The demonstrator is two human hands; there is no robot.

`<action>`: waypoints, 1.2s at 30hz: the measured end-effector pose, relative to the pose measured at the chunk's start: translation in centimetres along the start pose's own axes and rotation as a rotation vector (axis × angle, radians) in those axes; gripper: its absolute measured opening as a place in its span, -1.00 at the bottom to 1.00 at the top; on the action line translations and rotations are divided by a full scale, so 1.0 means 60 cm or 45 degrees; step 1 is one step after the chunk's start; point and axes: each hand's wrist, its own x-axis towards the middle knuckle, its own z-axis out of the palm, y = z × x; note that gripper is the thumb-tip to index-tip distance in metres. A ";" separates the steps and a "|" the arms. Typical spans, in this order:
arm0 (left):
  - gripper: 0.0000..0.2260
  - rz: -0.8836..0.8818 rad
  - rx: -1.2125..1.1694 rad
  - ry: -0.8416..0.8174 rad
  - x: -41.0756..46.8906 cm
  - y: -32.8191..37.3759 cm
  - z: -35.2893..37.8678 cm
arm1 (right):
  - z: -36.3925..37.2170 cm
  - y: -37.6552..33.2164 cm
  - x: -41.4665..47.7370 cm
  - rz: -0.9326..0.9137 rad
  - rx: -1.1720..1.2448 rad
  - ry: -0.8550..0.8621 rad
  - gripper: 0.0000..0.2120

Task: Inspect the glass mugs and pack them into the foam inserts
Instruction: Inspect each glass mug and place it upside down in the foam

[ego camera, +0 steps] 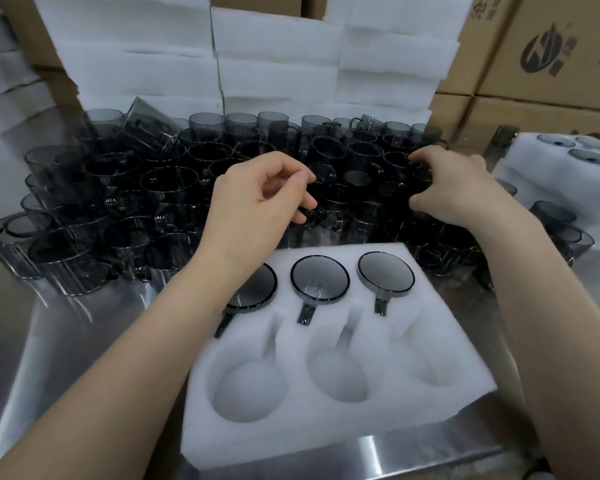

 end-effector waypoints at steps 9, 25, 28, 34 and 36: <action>-0.73 0.317 0.420 -0.964 -0.029 0.043 0.012 | -0.005 0.014 -0.009 -0.101 0.029 0.228 -0.35; -0.69 0.064 0.519 -1.319 -0.029 0.038 0.026 | -0.004 -0.016 -0.035 -0.134 0.425 0.577 -0.45; -0.71 0.054 0.523 -1.328 -0.029 0.036 0.033 | -0.005 -0.019 -0.031 -0.144 0.507 0.598 -0.44; -0.80 0.029 0.236 -0.974 -0.033 0.032 0.029 | -0.007 -0.045 -0.025 -0.227 1.062 0.355 -0.55; -0.84 -0.037 -0.014 -0.495 -0.028 0.033 0.028 | -0.001 -0.061 -0.030 -0.258 1.280 0.167 -0.69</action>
